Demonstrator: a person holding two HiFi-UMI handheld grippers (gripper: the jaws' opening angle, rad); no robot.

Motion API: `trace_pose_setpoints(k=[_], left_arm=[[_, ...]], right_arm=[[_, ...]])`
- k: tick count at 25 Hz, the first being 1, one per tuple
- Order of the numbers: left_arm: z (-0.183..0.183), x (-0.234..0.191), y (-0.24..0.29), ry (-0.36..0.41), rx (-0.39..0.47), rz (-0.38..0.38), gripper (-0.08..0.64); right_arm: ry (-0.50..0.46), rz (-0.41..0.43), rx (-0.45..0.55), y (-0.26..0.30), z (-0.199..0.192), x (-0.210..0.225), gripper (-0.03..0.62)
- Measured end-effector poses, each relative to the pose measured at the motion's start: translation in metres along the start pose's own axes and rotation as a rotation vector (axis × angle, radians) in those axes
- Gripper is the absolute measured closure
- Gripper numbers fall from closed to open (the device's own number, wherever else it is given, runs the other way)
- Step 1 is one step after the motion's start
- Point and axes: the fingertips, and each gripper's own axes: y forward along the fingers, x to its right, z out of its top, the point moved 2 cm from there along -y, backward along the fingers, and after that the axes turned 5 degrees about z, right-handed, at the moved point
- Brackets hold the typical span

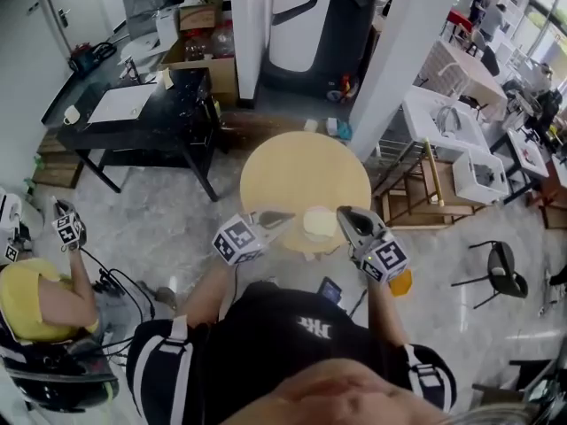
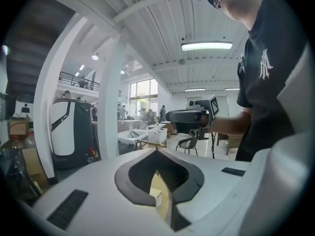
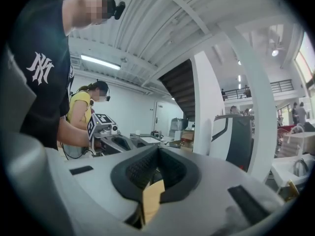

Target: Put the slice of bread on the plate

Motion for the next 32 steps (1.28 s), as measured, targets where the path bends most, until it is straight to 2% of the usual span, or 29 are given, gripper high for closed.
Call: trace_pose_setpoints(k=[4, 7, 11, 14, 18, 23, 26, 28, 30, 32], left_arm=[[-0.005, 0.051, -0.009, -0.037, 0.011, 0.052, 0.549], [-0.022, 0.11, -0.011, -0.117, 0.019, 0.045, 0.549], [-0.052, 0.193, -0.014, -0.158, -0.05, -0.014, 0.549], [-0.068, 0.224, -0.025, -0.185, -0.109, -0.009, 0.549], [-0.058, 0.238, -0.022, -0.17, -0.134, -0.018, 0.549], [-0.019, 0.231, -0.015, -0.099, -0.066, -0.057, 0.549], [0.007, 0.219, -0.024, -0.058, -0.023, -0.077, 0.549], [0.011, 0.21, -0.029, -0.078, -0.004, -0.068, 0.549], [0.007, 0.205, -0.031, -0.1, -0.003, -0.048, 0.549], [0.002, 0.207, -0.033, -0.106, -0.001, -0.071, 0.549]], right_arm=[[0.033, 0.02, 0.005, -0.047, -0.016, -0.033, 0.588], [0.101, 0.032, -0.023, -0.094, -0.048, -0.067, 0.588], [0.181, 0.025, -0.039, -0.146, -0.09, -0.101, 0.588], [0.219, 0.01, -0.02, -0.165, -0.1, -0.119, 0.589], [0.188, 0.03, 0.009, -0.176, -0.086, -0.128, 0.589], [0.153, 0.023, 0.033, -0.173, -0.057, -0.131, 0.591], [0.064, 0.06, 0.08, -0.163, -0.024, -0.139, 0.591], [0.021, 0.114, 0.094, -0.157, -0.014, -0.15, 0.591], [0.004, 0.14, 0.063, -0.153, -0.014, -0.154, 0.591], [-0.022, 0.149, 0.045, -0.149, -0.013, -0.155, 0.591]])
